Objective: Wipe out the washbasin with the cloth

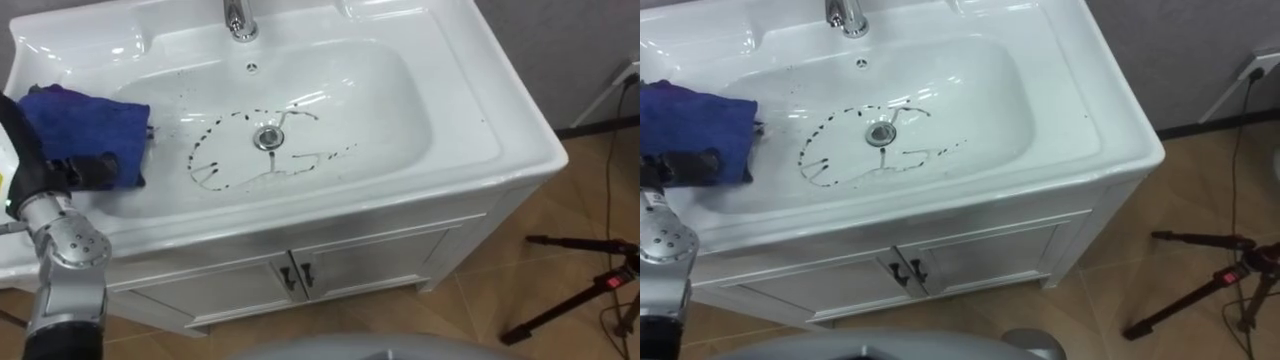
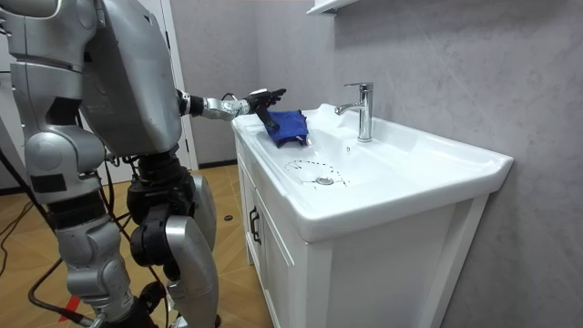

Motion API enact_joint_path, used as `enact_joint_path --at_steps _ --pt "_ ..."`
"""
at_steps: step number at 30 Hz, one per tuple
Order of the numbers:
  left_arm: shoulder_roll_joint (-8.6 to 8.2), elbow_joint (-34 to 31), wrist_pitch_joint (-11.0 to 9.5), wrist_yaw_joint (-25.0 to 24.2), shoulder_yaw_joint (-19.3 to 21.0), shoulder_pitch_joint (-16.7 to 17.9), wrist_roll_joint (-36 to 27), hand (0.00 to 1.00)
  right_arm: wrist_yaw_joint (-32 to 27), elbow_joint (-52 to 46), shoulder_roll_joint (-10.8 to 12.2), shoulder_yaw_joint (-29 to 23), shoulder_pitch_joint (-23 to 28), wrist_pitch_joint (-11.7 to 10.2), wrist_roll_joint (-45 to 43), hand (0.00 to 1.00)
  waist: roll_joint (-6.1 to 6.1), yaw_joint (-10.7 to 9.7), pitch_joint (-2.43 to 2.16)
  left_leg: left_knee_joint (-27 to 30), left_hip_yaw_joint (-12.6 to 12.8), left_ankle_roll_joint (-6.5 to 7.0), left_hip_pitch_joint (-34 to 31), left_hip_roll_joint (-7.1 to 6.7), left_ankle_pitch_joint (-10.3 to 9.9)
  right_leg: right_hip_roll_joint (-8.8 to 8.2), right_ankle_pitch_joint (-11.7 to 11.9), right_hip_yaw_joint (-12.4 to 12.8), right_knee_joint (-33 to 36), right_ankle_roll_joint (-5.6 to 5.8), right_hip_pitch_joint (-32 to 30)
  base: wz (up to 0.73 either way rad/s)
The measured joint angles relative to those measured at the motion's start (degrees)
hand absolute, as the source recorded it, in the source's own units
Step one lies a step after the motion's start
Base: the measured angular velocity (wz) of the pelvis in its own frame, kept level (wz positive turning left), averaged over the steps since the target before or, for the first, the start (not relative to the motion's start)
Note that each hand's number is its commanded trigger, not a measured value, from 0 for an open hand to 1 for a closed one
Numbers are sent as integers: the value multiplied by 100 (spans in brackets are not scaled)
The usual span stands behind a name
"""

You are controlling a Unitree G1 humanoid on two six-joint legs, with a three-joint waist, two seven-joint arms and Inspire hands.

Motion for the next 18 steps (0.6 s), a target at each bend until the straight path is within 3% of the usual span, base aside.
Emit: enact_joint_path --at_steps 5,13,18 --pt "4 1 143 -4 37 -95 226 0 -11 -111 1 1 20 -2 1 0 13 -16 5 138 1 0 -117 0 0 -6 11 8 18 -12 -70 0" --pt "3 40 179 -23 34 -157 402 0 -88 -171 1 53 4 -2 46 0 47 -27 21 144 1 0 -218 -1 0 -9 10 24 27 -12 -197 0" --pt "3 453 282 -276 26 -160 385 0 -139 -183 3 54 3 0 63 0 46 -110 23 161 2 0 -206 0 0 -14 11 0 26 -13 -141 1"
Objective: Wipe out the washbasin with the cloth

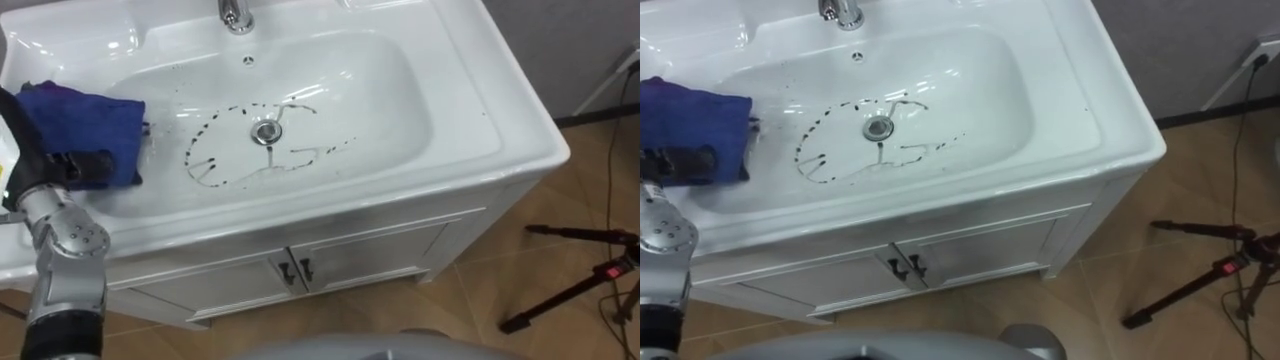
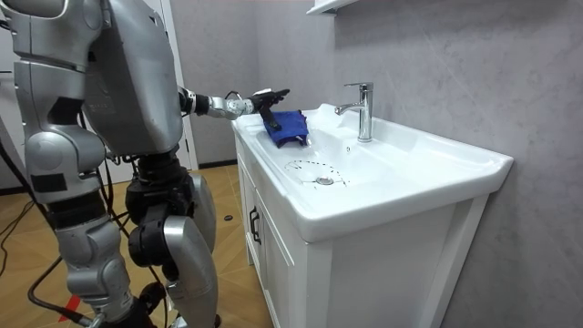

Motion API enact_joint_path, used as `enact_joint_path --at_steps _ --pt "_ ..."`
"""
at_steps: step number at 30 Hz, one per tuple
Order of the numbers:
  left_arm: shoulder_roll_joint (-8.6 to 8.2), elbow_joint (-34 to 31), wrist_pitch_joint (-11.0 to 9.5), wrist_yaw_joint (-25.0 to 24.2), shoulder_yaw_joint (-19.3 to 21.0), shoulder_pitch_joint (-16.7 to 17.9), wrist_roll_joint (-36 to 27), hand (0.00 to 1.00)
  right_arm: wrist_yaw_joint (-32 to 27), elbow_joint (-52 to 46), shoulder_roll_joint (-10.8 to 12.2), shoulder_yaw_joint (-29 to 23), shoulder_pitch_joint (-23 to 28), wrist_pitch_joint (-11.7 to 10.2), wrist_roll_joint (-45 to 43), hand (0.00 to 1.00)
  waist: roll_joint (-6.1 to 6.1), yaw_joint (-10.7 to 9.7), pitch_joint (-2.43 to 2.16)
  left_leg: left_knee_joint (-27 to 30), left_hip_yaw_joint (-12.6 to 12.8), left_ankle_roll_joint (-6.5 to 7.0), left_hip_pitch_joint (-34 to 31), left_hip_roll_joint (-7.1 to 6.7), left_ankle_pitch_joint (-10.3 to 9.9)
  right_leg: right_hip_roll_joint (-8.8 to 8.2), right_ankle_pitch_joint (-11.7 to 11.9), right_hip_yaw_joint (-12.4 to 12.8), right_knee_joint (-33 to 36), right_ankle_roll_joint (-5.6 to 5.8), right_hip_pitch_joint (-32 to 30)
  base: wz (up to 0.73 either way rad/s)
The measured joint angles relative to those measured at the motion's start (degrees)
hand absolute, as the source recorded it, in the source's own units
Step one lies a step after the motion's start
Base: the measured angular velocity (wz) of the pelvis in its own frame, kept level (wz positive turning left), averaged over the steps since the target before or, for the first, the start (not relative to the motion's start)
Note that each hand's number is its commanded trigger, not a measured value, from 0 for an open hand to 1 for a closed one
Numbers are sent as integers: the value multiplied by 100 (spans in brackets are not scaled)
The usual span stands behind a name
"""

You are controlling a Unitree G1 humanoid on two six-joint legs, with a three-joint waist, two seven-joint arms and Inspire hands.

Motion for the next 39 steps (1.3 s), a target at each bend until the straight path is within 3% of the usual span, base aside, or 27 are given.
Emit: enact_joint_path --at_steps 7,12,18,26,27,28,30,32,34,37,39 --pt "0 299 11 -300 -42 -28 -54 0 -10 -15 1 4 -54 1 6 0 -66 -32 27 28 -9 1 21 0 -1 -16 -1 -49 -20 2 77 3" --pt "0 582 -10 -470 -35 -258 -46 0 -9 -13 2 3 -50 2 -13 0 -103 12 44 26 13 3 57 0 -2 -11 -1 -17 6 1 71 0" --pt "1 723 19 -689 7 -349 3 0 -11 -49 -1 0 -50 134 -15 0 -46 104 -19 -8 116 30 55 8 -21 -6 0 24 80 1 -19 -6" --pt "6 847 86 -832 23 -488 -17 0 -9 -38 -3 -2 -48 206 14 0 -50 154 -20 -5 157 30 75 8 -20 -6 0 48 118 1 -40 -2" --pt "7 871 121 -854 44 -524 36 19 -8 -37 -3 -7 -53 222 6 0 -54 163 -22 -6 189 30 75 8 -20 -3 -3 74 158 1 -70 -11" --pt "7 881 142 -868 65 -539 66 24 -8 -35 -4 -9 -52 240 2 0 -58 170 -25 -9 219 30 77 8 -20 1 -7 100 184 -3 -94 -17" --pt "8 891 212 -965 176 -544 230 54 -7 -35 -6 -13 -46 258 -3 0 -62 178 -28 -9 270 30 84 17 -20 15 -2 144 197 -10 -113 -13" --pt "9 890 278 -1001 210 -557 363 100 5 -46 -6 -17 -41 305 0 0 -73 163 -40 -7 271 30 84 17 -20 15 1 144 196 -13 -113 -2" --pt "31 885 318 -1006 265 -588 523 100 9 -46 -6 -20 -26 406 1 0 -90 162 -52 -3 271 30 89 20 -20 16 4 143 195 -16 -108 0" --pt "196 890 440 -1109 420 -728 737 100 17 -86 -6 -30 55 501 -47 0 -98 155 -66 9 270 29 110 26 -21 19 5 142 194 -18 -74 0" --pt "420 950 524 -1324 394 -785 744 100 11 -239 -6 -32 97 578 -69 0 -96 145 -65 7 273 29 149 25 -21 20 6 144 194 -19 -42 0"
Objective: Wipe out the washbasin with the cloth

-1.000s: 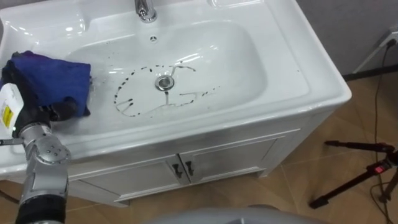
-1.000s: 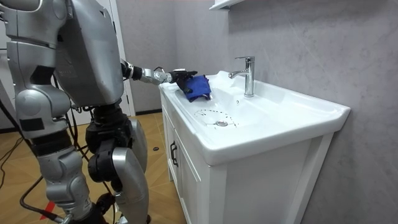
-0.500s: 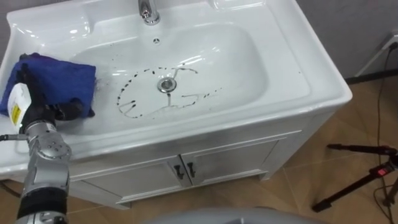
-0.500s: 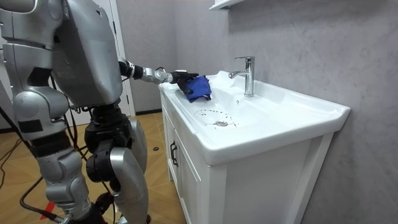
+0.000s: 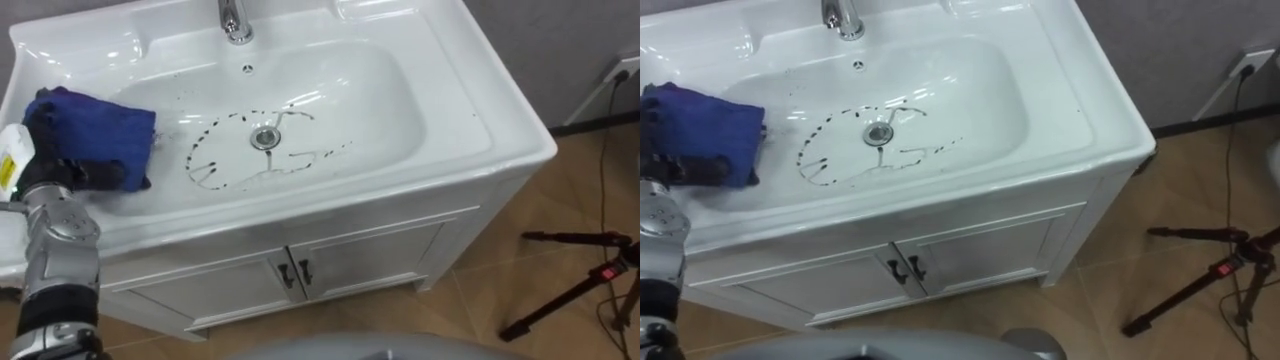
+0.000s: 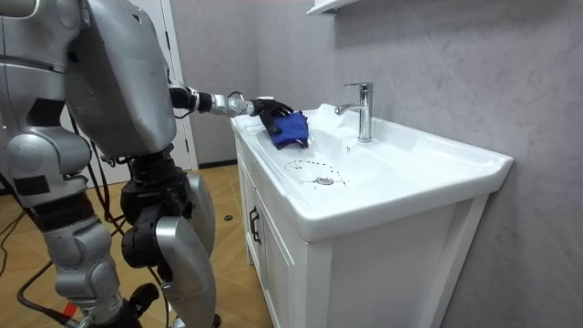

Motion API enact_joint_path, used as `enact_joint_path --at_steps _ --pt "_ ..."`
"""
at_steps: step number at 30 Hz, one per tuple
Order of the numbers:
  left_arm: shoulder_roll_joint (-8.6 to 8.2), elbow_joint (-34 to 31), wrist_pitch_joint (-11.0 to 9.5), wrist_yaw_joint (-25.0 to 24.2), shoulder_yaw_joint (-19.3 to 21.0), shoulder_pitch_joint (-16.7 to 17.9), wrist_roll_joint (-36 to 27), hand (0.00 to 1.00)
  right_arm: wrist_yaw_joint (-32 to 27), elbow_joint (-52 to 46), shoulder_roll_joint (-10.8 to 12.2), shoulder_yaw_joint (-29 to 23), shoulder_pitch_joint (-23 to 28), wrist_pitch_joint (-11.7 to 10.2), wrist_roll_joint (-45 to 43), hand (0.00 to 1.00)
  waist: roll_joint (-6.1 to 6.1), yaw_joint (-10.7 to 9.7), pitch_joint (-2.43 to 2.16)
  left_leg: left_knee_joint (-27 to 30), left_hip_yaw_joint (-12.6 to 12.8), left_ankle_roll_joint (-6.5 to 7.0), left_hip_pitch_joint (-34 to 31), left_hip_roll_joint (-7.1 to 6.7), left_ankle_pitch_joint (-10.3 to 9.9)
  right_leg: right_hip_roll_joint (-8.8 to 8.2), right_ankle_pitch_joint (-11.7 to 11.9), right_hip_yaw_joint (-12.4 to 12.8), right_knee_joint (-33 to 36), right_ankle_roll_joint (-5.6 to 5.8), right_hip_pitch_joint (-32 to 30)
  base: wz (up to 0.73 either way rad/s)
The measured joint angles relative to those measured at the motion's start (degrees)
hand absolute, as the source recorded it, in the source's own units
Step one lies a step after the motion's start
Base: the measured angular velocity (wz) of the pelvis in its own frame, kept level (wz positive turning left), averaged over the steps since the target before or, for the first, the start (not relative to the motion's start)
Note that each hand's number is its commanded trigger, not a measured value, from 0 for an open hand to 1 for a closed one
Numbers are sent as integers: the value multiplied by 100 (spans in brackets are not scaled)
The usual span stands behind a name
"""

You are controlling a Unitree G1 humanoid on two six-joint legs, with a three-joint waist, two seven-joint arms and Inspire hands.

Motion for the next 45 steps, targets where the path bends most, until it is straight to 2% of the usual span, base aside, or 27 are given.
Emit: enact_joint_path --at_steps 5,9,14,20,24,35,40,45 --pt "287 390 133 -154 -169 -196 313 100 -108 -1 -21 -48 -16 172 -75 0 44 -35 6 -34 15 -1 65 -3 -1 -1 4 2 -10 2 55 -1" --pt "370 828 253 -314 -158 -398 629 100 -329 2 -59 -234 -51 178 -191 0 170 -66 5 -94 101 0 129 -8 0 -11 1 15 7 7 92 -10" --pt "470 960 279 -522 -157 -429 688 100 -455 4 -63 -258 -90 177 -207 0 185 -145 4 -57 122 1 144 -18 1 -28 -40 16 66 13 94 0" --pt "468 1091 282 -613 -161 -510 850 100 -474 33 -67 -308 -85 176 -172 0 168 -146 4 -14 148 1 178 -22 2 -35 -53 49 96 16 77 -2" --pt "452 1142 285 -581 -154 -488 833 100 -561 27 -78 -304 8 255 -115 0 158 -144 -1 -47 191 1 288 -44 1 -25 -97 147 127 41 137 -5" --pt "369 1034 350 -336 -167 -485 847 100 -441 22 -196 -302 -140 272 -204 0 171 -174 -1 -79 207 6 186 -29 -6 -25 -85 104 208 12 -11 0" --pt "224 536 468 -339 -278 -341 1234 100 -435 4 -196 -289 -181 64 -167 0 162 -175 -2 -16 135 6 133 -31 -6 -34 -88 74 182 18 1 7" --pt "129 249 540 -373 -697 -322 1950 100 -383 9 -174 -184 -244 -155 -163 0 127 -297 21 -27 -15 7 115 -32 -6 -79 -88 -149 68 25 111 19"
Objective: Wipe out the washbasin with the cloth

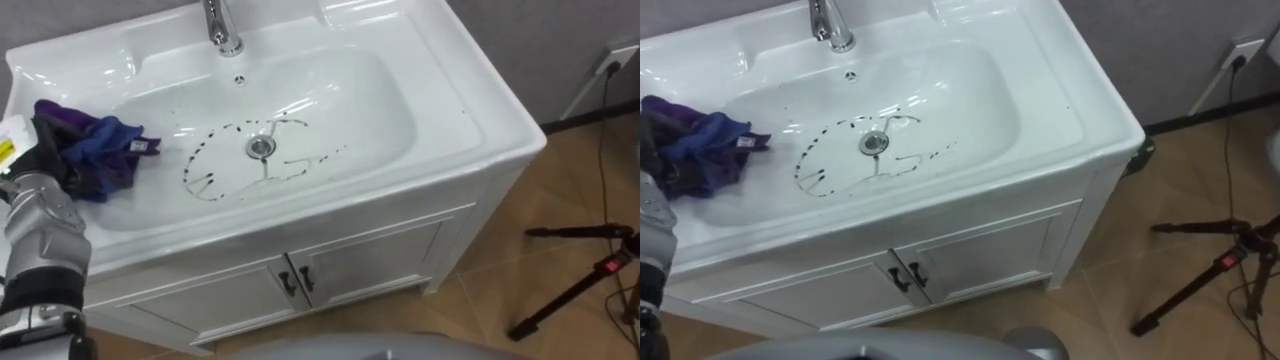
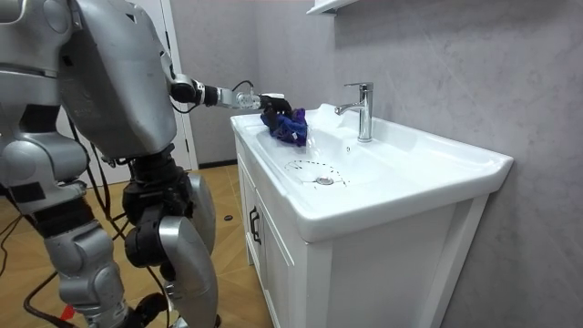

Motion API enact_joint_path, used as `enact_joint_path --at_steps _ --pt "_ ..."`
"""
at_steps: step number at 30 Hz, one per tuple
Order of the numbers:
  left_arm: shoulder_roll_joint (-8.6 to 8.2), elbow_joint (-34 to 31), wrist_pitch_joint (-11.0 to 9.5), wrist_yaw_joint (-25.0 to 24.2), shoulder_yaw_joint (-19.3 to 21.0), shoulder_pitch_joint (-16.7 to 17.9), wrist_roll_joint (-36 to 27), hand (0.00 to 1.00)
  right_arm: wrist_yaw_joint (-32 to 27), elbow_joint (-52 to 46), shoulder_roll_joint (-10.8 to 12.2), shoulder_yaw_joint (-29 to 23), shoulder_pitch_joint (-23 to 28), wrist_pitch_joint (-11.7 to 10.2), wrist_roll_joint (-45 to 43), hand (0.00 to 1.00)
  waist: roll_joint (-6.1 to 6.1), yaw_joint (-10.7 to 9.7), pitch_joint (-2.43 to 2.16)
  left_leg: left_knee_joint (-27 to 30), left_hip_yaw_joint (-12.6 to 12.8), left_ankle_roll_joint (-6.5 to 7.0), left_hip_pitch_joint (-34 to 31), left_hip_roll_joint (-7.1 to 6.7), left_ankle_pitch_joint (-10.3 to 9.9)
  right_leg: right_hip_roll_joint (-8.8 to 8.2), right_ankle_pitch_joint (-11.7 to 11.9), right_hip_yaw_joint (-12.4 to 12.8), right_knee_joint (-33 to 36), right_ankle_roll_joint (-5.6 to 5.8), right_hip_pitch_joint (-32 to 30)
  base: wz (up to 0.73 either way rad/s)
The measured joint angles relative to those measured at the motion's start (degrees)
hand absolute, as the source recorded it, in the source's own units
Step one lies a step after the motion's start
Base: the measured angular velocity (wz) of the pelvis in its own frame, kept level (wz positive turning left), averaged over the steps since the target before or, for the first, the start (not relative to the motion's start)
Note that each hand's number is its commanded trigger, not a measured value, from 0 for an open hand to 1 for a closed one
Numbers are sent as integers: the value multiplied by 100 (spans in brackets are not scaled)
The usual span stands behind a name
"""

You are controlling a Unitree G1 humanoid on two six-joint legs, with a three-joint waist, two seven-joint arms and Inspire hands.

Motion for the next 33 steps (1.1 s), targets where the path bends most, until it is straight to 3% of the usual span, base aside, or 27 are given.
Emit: enact_joint_path --at_steps 7,9,11,14,21,33 --pt "-178 56 101 16 -605 -3 485 100 59 18 -3 204 -76 -79 -11 0 -22 -223 50 -23 22 0 -20 0 -1 1 -2 0 -19 3 -16 0" --pt "-354 247 106 -4 -824 -2 515 100 75 23 -2 218 -64 -62 5 0 -19 -334 55 -34 38 1 -73 1 -1 4 -2 0 -23 3 -81 -4" --pt "-432 322 98 -15 -982 2 519 100 71 22 6 217 -85 -69 19 0 9 -401 93 -30 51 1 -120 7 -1 8 1 0 -22 1 -116 -2" --pt "-529 329 75 -4 -1082 1 528 100 45 22 5 216 -84 -74 20 0 3 -476 91 -16 92 -1 -190 17 1 14 4 5 7 -5 -213 -7" --pt "-548 327 34 -11 -1173 11 690 100 15 46 2 216 -37 -241 36 0 26 -490 81 8 286 -1 -169 34 1 15 4 21 -8 -5 -211 -7" --pt "-556 210 32 -180 -1208 150 916 100 -8 49 3 196 -15 -219 -62 0 -7 -501 62 6 373 -1 -164 51 2 22 5 19 -86 -6 -159 0"
